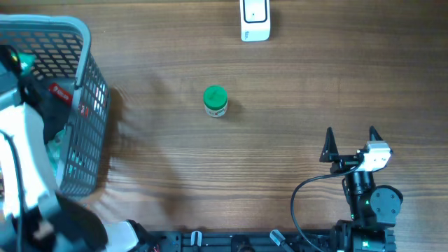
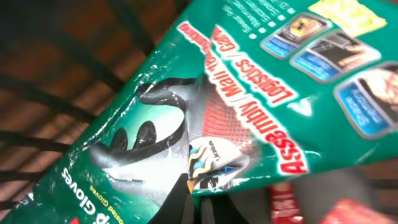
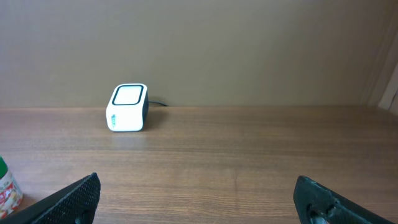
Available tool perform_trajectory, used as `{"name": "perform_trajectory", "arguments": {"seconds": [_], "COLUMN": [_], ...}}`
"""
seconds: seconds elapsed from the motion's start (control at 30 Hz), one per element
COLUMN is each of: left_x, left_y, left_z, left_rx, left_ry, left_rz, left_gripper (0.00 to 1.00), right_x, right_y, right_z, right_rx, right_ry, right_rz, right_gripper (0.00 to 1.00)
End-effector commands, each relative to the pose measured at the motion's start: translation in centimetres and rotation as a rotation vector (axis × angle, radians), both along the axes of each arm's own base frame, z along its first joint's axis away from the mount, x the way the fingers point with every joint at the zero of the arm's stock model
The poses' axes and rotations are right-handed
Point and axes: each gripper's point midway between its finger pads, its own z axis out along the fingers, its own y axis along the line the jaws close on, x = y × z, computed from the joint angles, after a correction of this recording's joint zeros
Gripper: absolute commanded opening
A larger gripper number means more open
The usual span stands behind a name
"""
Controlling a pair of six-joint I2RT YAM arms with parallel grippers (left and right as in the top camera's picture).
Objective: Scan the item barcode
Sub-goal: 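Reach the left gripper into the basket and grasp the green glove package, then place the green glove package on the table left of the jar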
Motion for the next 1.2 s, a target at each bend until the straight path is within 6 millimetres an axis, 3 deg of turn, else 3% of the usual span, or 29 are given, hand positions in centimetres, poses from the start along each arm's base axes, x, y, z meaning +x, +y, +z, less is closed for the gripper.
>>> {"name": "perform_trajectory", "arguments": {"seconds": [0.0, 0.13, 0.33, 0.37, 0.43, 0.53, 0.57, 0.63, 0.67, 0.7, 0.8, 0.83, 0.97, 1.0, 1.03, 1.07, 1.17], "left_x": [0.1, 0.4, 0.4, 0.8, 1.8, 3.8, 5.0, 5.9, 6.3, 6.2, 5.7, 5.4, 5.5, 5.4, 5.4, 5.4, 6.2], "left_y": [-2.9, -7.0, -14.2, -16.7, -20.8, -27.1, -30.4, -32.5, -33.2, -33.1, -33.0, -34.2, -35.6, -35.9, -36.0, -36.0, -35.3], "left_z": [6.1, 10.8, 19.8, 21.0, 20.8, 18.4, 15.5, 11.5, 7.3, 4.3, -1.5, -4.3, -9.3, -10.2, -10.8, -10.9, -9.6], "left_rx": [0.048, 0.104, 0.234, 0.227, 0.178, 0.067, -0.013, -0.098, -0.174, -0.234, -0.355, -0.463, -0.506, -0.517, -0.515, -0.508, -0.462], "left_ry": [-0.147, -0.265, -0.546, -0.597, -0.619, -0.595, -0.537, -0.445, -0.347, -0.284, -0.175, -0.125, 0.01, 0.037, 0.055, 0.062, 0.053], "left_rz": [-0.075, -0.168, -0.289, -0.351, -0.454, -0.582, -0.62, -0.604, -0.538, -0.452, -0.247, -0.173, -0.158, -0.159, -0.163, -0.173, -0.264], "left_gripper": [0.04, 0.04, 0.04, 0.04, 0.04, 0.04, 0.04, 0.04, 0.04, 0.04, 0.04, 0.04, 0.04, 0.2, 0.79, 1.0, 1.0], "right_x": [0.0, 0.0, 0.0, 0.0, 0.0, 0.0, 0.0, 0.0, 0.0, 0.0, 0.0, 0.0, 0.0, 0.0, 0.0, 0.0, 0.0], "right_y": [0.0, 0.0, 0.0, 0.0, 0.0, 0.0, 0.0, 0.0, 0.0, 0.0, 0.0, 0.0, 0.0, 0.0, 0.0, 0.0, 0.0], "right_z": [0.2, 0.2, 0.2, 0.2, 0.2, 0.2, 0.2, 0.2, 0.2, 0.2, 0.2, 0.2, 0.2, 0.2, 0.2, 0.2, 0.2], "right_rx": [-0.013, -0.013, -0.013, -0.013, -0.013, -0.013, -0.013, -0.013, -0.013, -0.013, -0.013, -0.013, -0.013, -0.013, -0.013, -0.013, -0.013], "right_ry": [-0.01, -0.01, -0.01, -0.01, -0.01, -0.01, -0.01, -0.01, -0.01, -0.01, -0.01, -0.01, -0.01, -0.01, -0.01, -0.01, -0.01], "right_rz": [0.002, 0.002, 0.003, 0.002, 0.002, 0.003, 0.003, 0.003, 0.002, 0.003, 0.002, 0.003, 0.002, 0.003, 0.003, 0.003, 0.002], "right_gripper": [1.0, 1.0, 1.0, 1.0, 1.0, 1.0, 1.0, 1.0, 1.0, 1.0, 1.0, 1.0, 1.0, 1.0, 1.0, 1.0, 1.0]}}
